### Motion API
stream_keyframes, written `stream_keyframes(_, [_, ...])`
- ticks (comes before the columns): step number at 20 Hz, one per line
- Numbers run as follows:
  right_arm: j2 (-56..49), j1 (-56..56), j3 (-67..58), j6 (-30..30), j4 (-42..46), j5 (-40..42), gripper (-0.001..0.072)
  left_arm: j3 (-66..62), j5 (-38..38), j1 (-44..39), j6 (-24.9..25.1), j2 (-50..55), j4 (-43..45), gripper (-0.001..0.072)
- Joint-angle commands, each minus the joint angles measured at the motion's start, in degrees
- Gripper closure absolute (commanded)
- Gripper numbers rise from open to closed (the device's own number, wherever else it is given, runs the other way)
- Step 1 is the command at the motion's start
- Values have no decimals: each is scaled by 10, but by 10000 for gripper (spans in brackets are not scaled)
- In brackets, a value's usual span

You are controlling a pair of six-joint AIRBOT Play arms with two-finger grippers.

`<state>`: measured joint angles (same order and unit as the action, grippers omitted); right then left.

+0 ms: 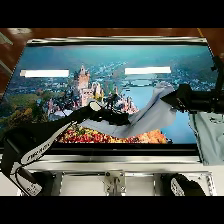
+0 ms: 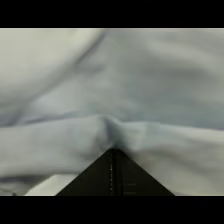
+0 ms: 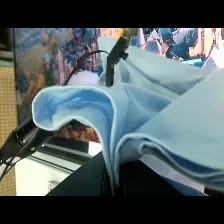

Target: Fold the shirts.

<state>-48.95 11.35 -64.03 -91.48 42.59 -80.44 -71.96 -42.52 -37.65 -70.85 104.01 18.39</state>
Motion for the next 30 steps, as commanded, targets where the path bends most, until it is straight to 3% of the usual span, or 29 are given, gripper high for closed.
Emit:
stream_keyframes(1, [8, -5, -1, -11, 0, 27, 638, -4, 25, 45, 54, -35, -53, 672])
stream_keyframes(4, [1, -52, -1, -11, -1, 109, 638, -5, 35, 141, 103, -118, -51, 672])
stream_keyframes(6, [-24, -116, -1, -11, -1, 166, 638, -5, 31, 210, 167, -181, -41, 673])
stream_keyframes(11, [-147, -323, -1, -6, -3, 351, 638, -6, 5, 392, 168, -358, 26, 672])
stream_keyframes(16, [-317, -460, -1, -3, -52, 513, 638, -6, -96, 525, 161, -490, 27, 671])
stream_keyframes(22, [-426, -518, -1, -1, -183, 652, 638, -6, -152, 565, 155, -567, 27, 671])
stream_keyframes(25, [-435, -522, -6, -1, -220, 659, 637, -4, -154, 564, 155, -568, 27, 671])
stream_keyframes(26, [-436, -522, -9, -1, -220, 655, 614, -2, -154, 564, 155, -567, 27, 671])
stream_keyframes(27, [-436, -522, -12, -1, -221, 654, 474, 2, -155, 564, 155, -566, 27, 671])
stream_keyframes(28, [-436, -522, -13, -1, -225, 652, 195, 8, -154, 564, 155, -565, 27, 671])
stream_keyframes(29, [-436, -518, -16, 2, -226, 630, 124, 14, -155, 564, 155, -566, 26, 671])
stream_keyframes(30, [-435, -509, -20, 21, -226, 589, 124, 21, -155, 564, 155, -566, 26, 671])
